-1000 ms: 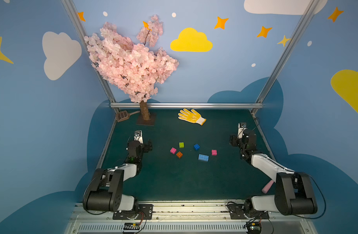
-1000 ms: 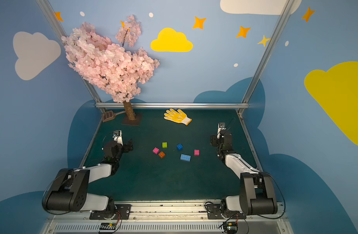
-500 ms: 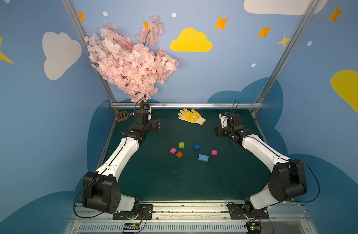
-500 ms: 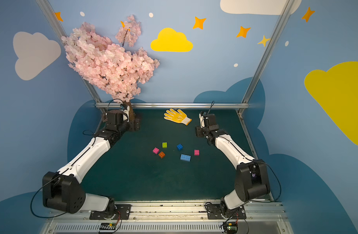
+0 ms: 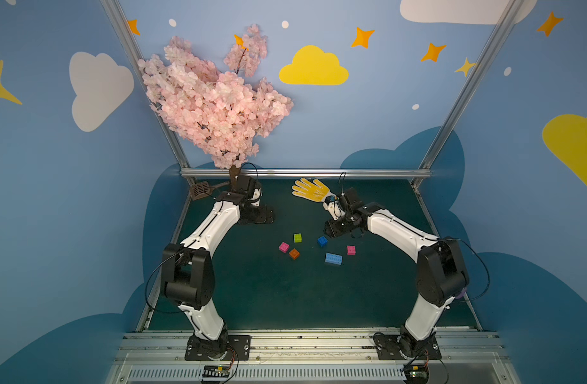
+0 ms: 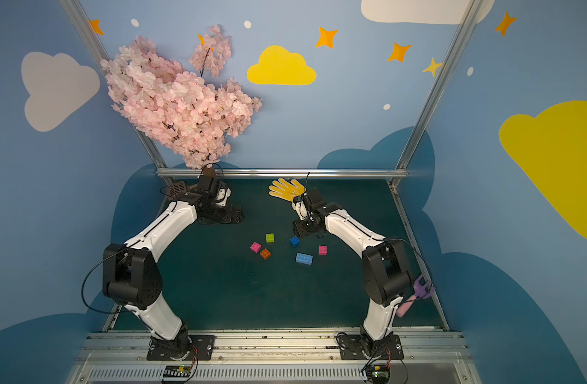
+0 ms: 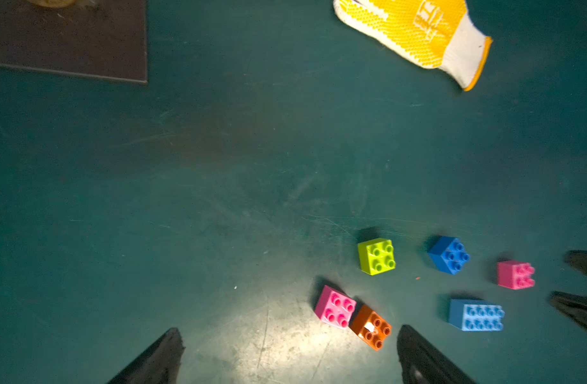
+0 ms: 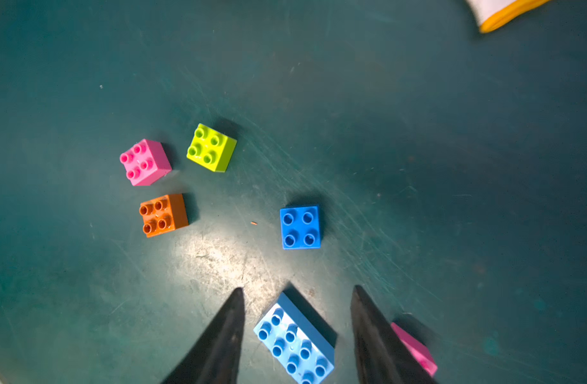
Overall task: Assemble the letter y with lego
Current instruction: Move the lego brick at the center of the board.
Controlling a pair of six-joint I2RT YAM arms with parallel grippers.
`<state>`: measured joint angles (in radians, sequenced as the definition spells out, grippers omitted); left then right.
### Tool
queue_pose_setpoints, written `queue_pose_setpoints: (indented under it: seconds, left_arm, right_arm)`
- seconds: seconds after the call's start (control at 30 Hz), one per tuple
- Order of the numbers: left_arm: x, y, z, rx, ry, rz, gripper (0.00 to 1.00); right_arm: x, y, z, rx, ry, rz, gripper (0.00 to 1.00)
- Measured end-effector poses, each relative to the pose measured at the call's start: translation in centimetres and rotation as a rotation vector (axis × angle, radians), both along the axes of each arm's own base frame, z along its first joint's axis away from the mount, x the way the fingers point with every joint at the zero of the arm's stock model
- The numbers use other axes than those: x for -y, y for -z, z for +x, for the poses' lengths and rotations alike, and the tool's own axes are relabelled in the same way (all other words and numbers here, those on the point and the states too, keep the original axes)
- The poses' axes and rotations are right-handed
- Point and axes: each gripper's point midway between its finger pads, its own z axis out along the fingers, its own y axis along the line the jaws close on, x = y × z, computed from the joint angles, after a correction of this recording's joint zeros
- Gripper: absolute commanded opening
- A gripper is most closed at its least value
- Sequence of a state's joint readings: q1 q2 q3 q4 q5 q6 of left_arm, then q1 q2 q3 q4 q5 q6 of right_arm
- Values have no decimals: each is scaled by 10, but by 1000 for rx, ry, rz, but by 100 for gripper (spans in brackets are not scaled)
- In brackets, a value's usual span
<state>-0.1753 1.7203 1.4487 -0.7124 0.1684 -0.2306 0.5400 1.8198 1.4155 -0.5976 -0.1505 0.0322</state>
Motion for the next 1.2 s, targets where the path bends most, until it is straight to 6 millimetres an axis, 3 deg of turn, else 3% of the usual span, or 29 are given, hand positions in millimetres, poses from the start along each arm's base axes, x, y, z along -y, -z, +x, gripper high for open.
queue_pose_setpoints:
  seconds: [0.17, 0.37, 0.63, 0.97, 1.2]
  left_arm:
    - [-12, -4, -2, -24, -70, -187, 100]
    - [-27, 5, -11, -28, -163, -260, 100]
    - [-21, -25, -11, 64, -147, -273, 100]
    - [10, -25, -20, 90, -27, -171, 100]
    - [10, -24, -22, 101, -8, -131, 100]
  right_arm:
    - [0, 15, -16, -65, -59, -61, 52]
    - [0, 27, -47, -109, -181, -117, 54]
    - [8, 54, -86, -196, -256, -195, 55]
    - [16, 62, -83, -176, -251, -264, 55]
    - [20, 75, -79, -180, -265, -314, 55]
